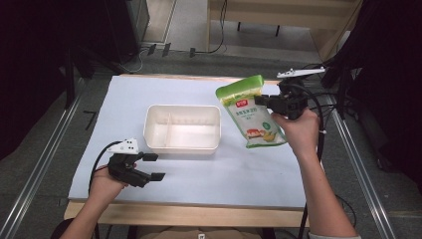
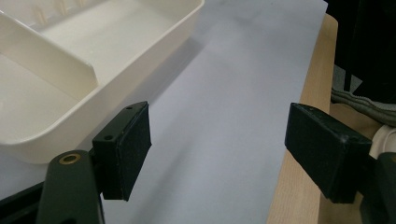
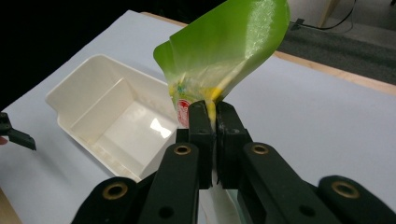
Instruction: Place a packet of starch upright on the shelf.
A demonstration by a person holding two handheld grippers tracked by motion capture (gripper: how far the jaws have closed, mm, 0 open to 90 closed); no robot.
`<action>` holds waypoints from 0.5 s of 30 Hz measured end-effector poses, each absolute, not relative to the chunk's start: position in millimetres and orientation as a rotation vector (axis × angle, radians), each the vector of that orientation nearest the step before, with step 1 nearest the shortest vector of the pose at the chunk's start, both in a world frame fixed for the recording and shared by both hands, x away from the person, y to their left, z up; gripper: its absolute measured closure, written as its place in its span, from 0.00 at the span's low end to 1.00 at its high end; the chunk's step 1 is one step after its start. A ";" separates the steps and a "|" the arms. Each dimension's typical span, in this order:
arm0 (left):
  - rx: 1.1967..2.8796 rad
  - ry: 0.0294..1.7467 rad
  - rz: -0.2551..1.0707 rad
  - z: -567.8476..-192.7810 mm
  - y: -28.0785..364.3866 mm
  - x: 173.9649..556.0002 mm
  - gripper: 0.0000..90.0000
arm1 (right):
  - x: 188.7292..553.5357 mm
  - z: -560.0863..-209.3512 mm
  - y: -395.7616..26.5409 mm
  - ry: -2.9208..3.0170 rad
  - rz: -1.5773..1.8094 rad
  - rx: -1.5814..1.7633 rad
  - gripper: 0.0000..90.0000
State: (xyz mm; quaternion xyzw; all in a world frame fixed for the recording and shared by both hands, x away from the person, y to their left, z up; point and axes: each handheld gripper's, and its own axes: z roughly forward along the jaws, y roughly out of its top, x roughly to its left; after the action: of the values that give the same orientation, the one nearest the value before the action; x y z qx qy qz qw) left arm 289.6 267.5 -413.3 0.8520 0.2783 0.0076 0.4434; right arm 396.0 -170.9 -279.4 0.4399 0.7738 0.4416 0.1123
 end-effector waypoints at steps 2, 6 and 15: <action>2.110 0.687 0.017 -413.6 267.3 289.4 0.26 | 398.2 -274.3 -169.3 2.278 1.306 1.286 0.99; 2.109 0.695 0.015 -414.5 267.1 290.0 0.26 | 401.6 -266.1 -165.6 2.276 1.325 1.280 0.99; 2.095 0.709 0.010 -415.0 268.4 289.6 0.26 | 410.3 -238.5 -145.4 2.294 1.386 1.229 0.99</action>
State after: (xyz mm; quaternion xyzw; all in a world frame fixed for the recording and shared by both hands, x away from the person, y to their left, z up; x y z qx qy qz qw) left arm 289.6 268.4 -415.0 0.8467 0.2867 0.0041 0.4481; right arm 410.3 -145.4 -238.5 0.4150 0.7743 0.4680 0.0963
